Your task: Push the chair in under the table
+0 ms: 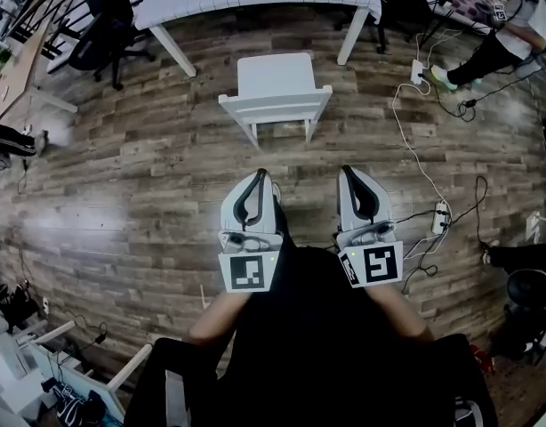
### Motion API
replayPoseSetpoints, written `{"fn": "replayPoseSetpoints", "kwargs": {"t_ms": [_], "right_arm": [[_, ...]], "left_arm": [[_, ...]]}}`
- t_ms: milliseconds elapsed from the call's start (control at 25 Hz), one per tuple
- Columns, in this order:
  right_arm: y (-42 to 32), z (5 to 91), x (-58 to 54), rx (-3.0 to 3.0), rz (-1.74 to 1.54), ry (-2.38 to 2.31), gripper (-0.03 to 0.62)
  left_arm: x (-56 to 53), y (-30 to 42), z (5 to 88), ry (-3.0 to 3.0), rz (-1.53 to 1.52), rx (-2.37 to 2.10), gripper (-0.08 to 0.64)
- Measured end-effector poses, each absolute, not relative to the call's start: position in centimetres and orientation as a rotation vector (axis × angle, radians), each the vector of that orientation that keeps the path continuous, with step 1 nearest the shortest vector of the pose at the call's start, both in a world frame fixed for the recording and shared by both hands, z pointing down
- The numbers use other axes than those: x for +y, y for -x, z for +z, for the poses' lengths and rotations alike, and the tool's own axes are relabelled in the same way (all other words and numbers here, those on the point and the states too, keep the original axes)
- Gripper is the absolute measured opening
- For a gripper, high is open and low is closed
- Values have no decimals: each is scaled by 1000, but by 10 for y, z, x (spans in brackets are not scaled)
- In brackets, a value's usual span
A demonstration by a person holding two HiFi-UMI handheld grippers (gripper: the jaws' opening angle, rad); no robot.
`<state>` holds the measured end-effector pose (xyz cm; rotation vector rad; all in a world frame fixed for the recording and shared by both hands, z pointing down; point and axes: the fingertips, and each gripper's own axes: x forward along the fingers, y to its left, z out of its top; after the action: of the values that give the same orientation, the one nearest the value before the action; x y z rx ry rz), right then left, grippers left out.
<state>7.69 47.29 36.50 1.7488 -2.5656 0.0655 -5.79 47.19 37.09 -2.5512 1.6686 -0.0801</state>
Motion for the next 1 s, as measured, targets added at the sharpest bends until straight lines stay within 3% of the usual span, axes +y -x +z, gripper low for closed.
{"fn": "replayPoseSetpoints", "kwargs": {"t_ms": [480,1000], "right_arm": [[-27,346,336,-2503,76,-1872,-2],[-16,353,267,-2517,134,-1832,-2]], "left_arm": [[343,111,368,2636,15,1670,9],[263,110,369,2620,-73,1608,9]]}}
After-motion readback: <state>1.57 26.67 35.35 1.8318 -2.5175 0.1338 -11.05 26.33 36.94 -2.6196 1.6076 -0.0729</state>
